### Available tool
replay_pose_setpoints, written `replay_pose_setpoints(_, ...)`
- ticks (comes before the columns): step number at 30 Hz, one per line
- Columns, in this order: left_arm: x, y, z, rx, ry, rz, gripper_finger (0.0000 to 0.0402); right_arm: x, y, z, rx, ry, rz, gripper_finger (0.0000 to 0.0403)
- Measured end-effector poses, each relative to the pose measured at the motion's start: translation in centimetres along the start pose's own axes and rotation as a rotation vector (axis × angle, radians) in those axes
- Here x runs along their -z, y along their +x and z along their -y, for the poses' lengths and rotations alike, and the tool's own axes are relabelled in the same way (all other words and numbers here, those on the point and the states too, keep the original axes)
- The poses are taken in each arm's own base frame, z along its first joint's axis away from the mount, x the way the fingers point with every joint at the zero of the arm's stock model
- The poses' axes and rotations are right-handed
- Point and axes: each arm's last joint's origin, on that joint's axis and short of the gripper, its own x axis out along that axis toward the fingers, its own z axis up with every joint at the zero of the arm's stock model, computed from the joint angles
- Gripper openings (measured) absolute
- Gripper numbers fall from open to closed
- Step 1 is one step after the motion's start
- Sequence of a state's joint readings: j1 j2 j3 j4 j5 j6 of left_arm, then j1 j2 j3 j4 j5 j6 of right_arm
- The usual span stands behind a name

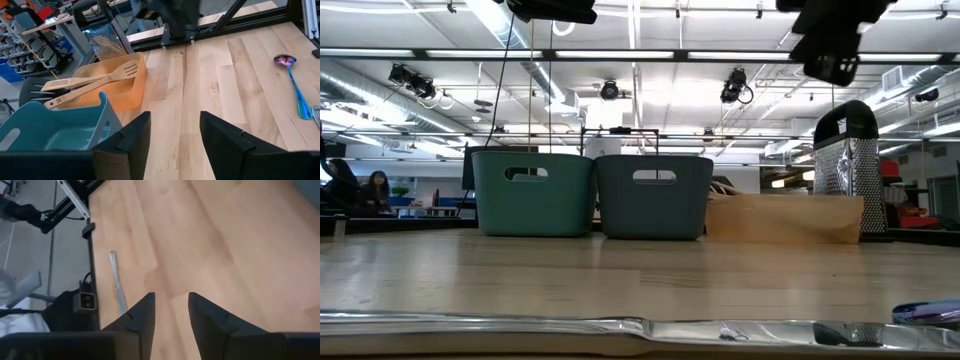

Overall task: Pick & Place Kitchen Items
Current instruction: Put the blue spoon into the green bin

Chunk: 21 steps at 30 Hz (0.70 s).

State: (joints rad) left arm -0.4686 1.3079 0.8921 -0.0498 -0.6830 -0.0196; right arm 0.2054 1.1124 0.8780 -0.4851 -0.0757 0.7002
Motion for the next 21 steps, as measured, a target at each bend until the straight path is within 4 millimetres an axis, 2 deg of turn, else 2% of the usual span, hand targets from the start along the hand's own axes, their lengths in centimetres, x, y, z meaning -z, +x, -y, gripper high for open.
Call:
replay_pose_setpoints(9, 0.0, 0.0, 0.0, 0.0, -0.004, 0.0, 0.0177, 3.4, -0.1, -4.9, -0.089, -0.052, 0.072, 0.0127)
replay_pose_setpoints(12, 0.0, 0.0, 0.0, 0.0, -0.029, 0.0, 0.0177, 4.5, 0.4, -6.3, -0.117, -0.067, 0.095, 0.0127)
replay_pose_setpoints(21, 0.1, 0.0, 0.0, 0.0, -0.078, -0.005, 0.0177, 7.7, 4.5, -9.2, -0.193, -0.075, 0.03, 0.0127)
